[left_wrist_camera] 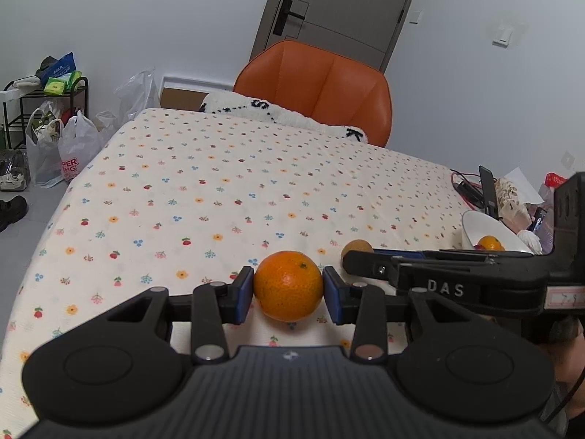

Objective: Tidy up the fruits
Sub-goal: 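Close the right tool on the brown kiwi while the left tool holds the orange, then carry the kiwi with the right tool while the left tool carries the orange to the plate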

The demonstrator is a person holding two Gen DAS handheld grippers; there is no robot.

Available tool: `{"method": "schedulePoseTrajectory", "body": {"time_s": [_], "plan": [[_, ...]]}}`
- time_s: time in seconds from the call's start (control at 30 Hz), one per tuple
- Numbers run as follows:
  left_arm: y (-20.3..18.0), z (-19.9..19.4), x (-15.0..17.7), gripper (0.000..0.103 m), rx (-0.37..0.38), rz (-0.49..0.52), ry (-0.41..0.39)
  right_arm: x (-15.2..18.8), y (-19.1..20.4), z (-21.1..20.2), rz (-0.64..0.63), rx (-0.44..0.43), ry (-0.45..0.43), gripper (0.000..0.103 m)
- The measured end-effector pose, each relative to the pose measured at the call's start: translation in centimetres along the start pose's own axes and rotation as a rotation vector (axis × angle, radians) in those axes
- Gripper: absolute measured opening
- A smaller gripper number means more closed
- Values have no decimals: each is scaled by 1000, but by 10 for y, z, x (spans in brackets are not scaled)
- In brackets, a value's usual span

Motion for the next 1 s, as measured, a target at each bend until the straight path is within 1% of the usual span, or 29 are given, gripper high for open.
{"method": "schedulePoseTrajectory", "body": {"time_s": [0.37,0.77,1.0], "plan": [[-28,-3,-8,39,26,28,-26,-1,-20,-37,34,24,-48,24],[-73,4,-7,39,91,68,-32,7,-56,-74,85,76,-92,24],[-93,11,-6,39,124,86,-27,10,-77,-89,114,114,-110,24]]}}
Point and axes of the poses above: each gripper's, at about its wrist camera, not at the fingertips, and z roughly the way its jaws point, y to its left, x to its underside, the point moved 9 cm from there along z, roughly the way its jaws point, and after that the axes turned 7 degrees about x, right-handed, at the moved point
